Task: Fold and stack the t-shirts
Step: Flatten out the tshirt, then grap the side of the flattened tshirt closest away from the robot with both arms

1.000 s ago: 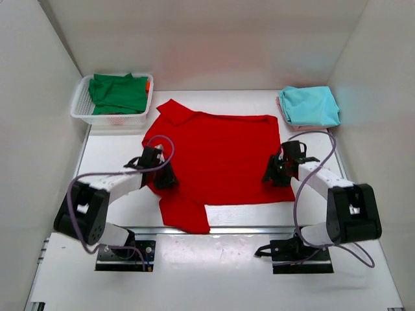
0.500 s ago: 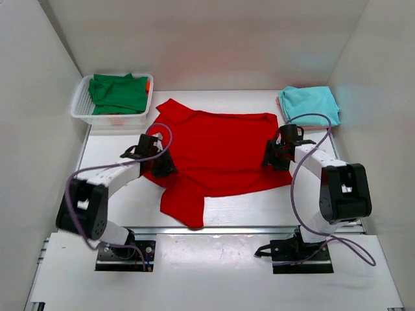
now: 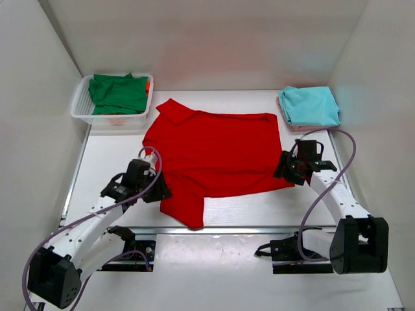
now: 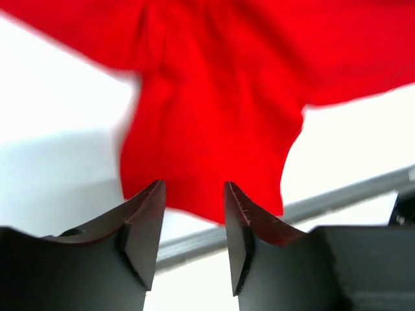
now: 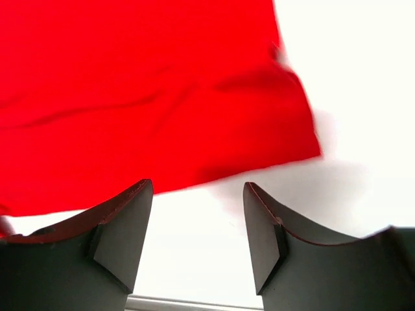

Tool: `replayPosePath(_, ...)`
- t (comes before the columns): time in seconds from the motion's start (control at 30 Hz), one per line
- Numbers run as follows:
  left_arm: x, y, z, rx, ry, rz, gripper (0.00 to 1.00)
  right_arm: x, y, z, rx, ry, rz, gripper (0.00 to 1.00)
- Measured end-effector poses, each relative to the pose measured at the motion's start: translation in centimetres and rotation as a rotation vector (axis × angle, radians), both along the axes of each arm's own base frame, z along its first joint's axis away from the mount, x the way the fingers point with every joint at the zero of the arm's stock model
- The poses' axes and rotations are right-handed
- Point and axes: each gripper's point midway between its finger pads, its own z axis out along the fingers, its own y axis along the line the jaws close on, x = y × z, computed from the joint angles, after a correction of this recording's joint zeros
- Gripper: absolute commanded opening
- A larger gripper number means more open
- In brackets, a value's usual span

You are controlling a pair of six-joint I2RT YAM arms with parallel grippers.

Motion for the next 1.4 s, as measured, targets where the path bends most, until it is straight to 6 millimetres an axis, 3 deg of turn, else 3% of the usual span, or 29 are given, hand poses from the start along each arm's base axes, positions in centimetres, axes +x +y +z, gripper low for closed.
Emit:
replayPosePath(0.13,-2.5,-0.3,-2.8,-0.012,0.102,0.001,0.51,-2.0,-1.2,-2.0,-0.003,0.060,-0.047,0.57)
replayPosePath(0.3,-5.2,-0.3,-5.4,-0.037,0.182,0.021,0.52,-2.5,-2.6,-2.7,-0.006,0.084,-0.104,0.57)
replayPosePath(0.6,-5.9,-0.9,-6.6,-0.046,0.235,0.024,0.52,-2.3,-4.3,-4.4,-0.037,0.140,-0.165,0.60)
replayPosePath(0.7,-6.2,-1.3,-7.1,-0.032,0.261,0.002,0.50,-2.3,-4.4,-5.4,-0.043,0.173,-0.177,0.62)
replayPosePath(0.73,-6.1,-1.4,-7.1,-0.028,0.267,-0.001,0.43,-2.2,-4.5,-5.7,-0.042,0.178,-0.182,0.62)
replayPosePath(0.77,-5.9,-1.6,-7.1,-0.023,0.273,-0.006,0.21,-2.0,-4.5,-6.0,-0.040,0.186,-0.189,0.55)
replayPosePath(0.8,-5.8,-1.7,-7.2,-0.018,0.275,-0.008,0.12,-1.9,-4.5,-6.0,-0.039,0.185,-0.190,0.50)
replayPosePath(0.83,-5.7,-1.6,-7.4,-0.006,0.277,-0.013,0.00,-1.5,-4.5,-6.0,-0.037,0.174,-0.193,0.38)
replayPosePath(0.87,-5.7,-1.6,-7.7,0.001,0.286,-0.011,0.00,-1.3,-4.5,-6.1,-0.039,0.171,-0.192,0.11)
replayPosePath(0.9,-5.6,-1.8,-7.6,-0.001,0.290,-0.017,0.00,-1.2,-4.5,-6.2,-0.041,0.170,-0.189,0.00)
replayPosePath(1.07,-5.4,-1.7,-7.1,0.029,0.282,-0.038,0.00,-1.0,-4.0,-6.4,-0.029,0.174,-0.180,0.00)
replayPosePath(1.17,-5.0,-1.6,-5.0,0.028,0.243,-0.054,0.00,-2.1,-2.8,-6.1,-0.041,0.202,-0.135,0.00)
replayPosePath(1.3,-4.6,-1.2,-1.9,0.002,0.168,-0.054,0.00,-3.8,-1.3,-4.1,-0.028,0.183,-0.089,0.00)
replayPosePath(1.4,-5.3,-0.6,-1.1,-0.008,0.154,-0.044,0.00,-4.7,-0.7,-2.2,-0.005,0.141,-0.076,0.00)
